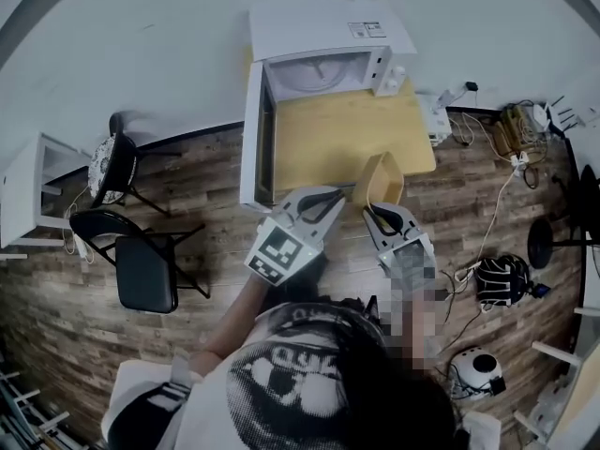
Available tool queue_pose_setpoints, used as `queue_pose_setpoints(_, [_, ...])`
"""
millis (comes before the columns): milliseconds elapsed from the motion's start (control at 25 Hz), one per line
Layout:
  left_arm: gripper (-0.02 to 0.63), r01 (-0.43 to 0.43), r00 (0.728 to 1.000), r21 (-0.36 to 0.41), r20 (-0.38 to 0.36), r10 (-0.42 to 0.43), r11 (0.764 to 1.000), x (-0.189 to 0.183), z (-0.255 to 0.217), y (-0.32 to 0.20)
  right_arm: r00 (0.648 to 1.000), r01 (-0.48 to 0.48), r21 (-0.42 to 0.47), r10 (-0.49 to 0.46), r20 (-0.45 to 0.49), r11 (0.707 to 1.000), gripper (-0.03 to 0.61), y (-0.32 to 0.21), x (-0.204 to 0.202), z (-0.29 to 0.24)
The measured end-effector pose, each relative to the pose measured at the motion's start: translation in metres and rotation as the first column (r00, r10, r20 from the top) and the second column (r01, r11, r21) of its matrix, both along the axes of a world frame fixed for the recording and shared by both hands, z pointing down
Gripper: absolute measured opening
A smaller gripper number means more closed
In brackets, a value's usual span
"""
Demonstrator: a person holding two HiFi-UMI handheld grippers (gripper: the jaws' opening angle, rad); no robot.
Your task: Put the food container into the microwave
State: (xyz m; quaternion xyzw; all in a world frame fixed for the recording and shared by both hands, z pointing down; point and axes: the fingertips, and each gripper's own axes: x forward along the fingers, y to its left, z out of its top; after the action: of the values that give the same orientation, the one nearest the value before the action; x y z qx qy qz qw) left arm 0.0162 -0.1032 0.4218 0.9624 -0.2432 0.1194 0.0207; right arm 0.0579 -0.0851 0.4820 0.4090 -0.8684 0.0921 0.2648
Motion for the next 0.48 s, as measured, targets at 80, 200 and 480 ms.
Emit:
queue_pose_setpoints(80, [0.015, -0.011, 1.0, -0.001, -0.008, 0.011, 1.0, -0.002, -0.001, -0.013, 1.0, -0.001, -0.004, 0.001, -0.006, 1.0, 0.029, -0.014, -0.005, 0.0])
queue_pose_setpoints(200, [0.015, -0.025, 0.999, -0.004, -0.021, 0.025, 1.0, -0.007, -0.001, -0.03, 1.0, -0.004, -0.011, 0.004, -0.012, 1.0, 0.029, -0.031, -0.012, 0.002])
queue_pose_setpoints(480, [0.015, -0.036, 0.999, -0.026, -0.035, 0.035, 0.999, -0.013, 0.006, -0.057, 1.0, -0.008, -0.035, 0.007, -0.025, 0.999, 0.029, -0.056, -0.018, 0.008])
